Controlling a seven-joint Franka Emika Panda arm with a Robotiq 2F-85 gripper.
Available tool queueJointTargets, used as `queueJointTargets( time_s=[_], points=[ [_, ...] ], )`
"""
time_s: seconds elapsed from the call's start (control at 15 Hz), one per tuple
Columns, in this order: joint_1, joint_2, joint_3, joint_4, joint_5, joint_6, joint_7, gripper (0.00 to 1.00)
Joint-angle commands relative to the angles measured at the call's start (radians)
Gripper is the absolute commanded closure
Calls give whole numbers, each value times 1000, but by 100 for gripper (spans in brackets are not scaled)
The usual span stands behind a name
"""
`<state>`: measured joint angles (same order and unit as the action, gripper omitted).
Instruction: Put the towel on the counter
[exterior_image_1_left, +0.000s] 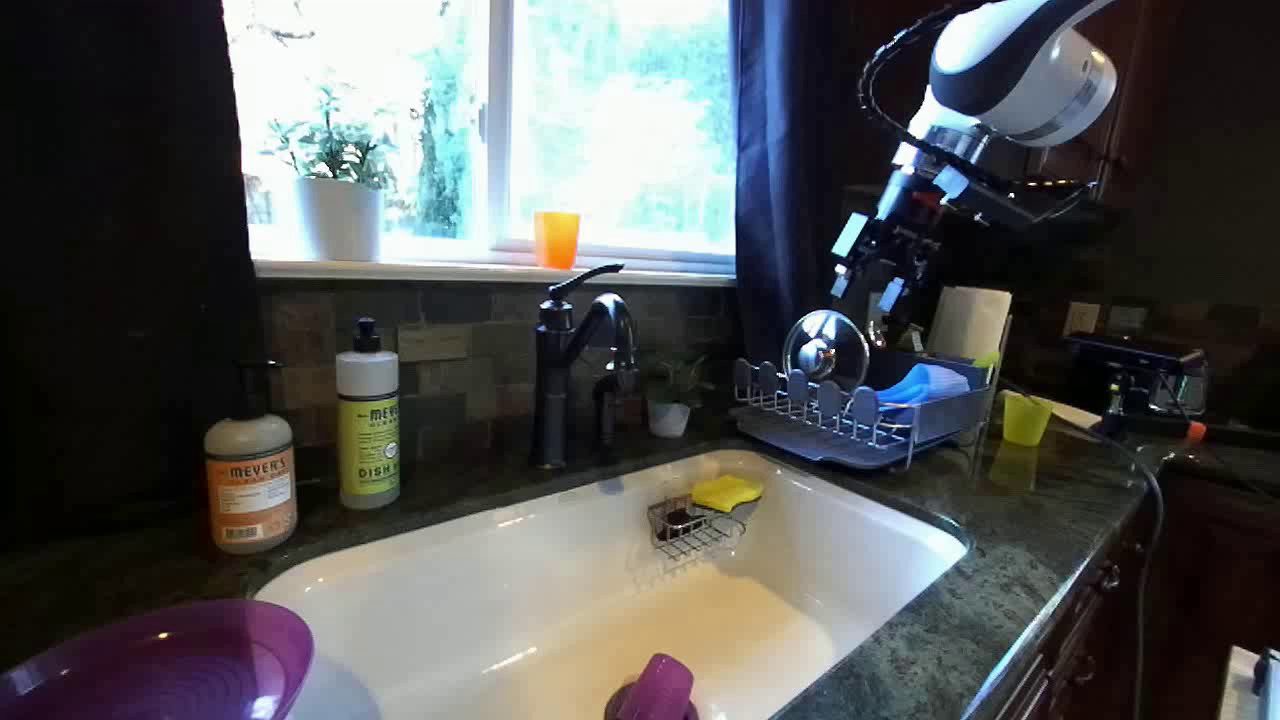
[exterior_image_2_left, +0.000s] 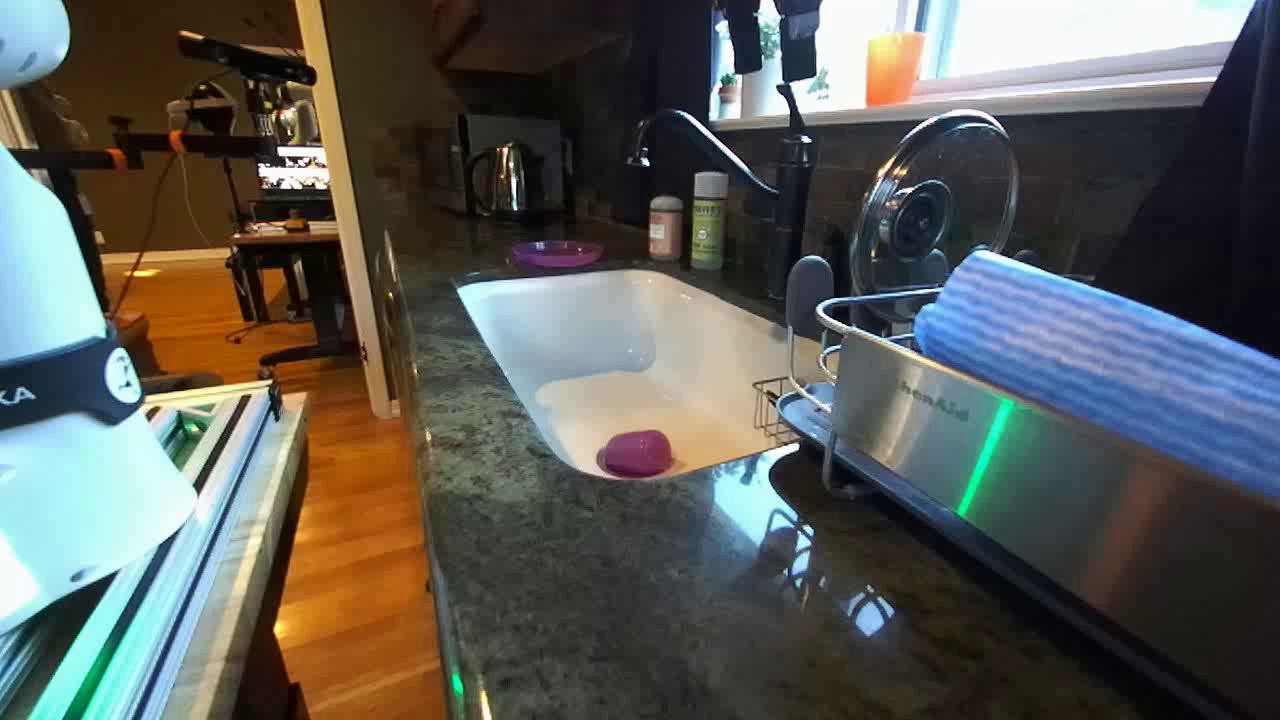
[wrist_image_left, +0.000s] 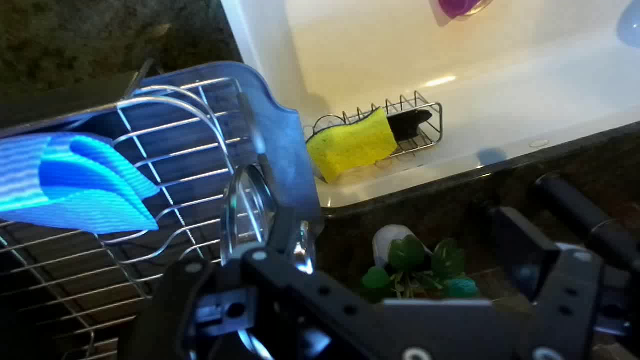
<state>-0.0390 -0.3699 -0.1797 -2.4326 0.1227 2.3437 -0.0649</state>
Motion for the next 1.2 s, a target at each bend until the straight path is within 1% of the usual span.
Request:
queueJointTargets(
  time_s=[0.0, 0.33, 0.4, 0.53, 0.8, 1.0, 1.13],
  points=[
    [-16, 1, 15, 2, 8, -4, -5, 0],
    [-16, 1, 15, 2, 8, -4, -5, 0],
    [-23, -1, 19, 6, 11, 1, 22, 0],
    [-60, -20, 18, 31, 23, -21, 131, 0],
    [-168, -85, 25, 32, -47, -68, 299, 0],
    [-255, -104, 7, 17, -75, -97, 379, 0],
    [-305, -84, -8, -6, -77, -67, 426, 0]
  ],
)
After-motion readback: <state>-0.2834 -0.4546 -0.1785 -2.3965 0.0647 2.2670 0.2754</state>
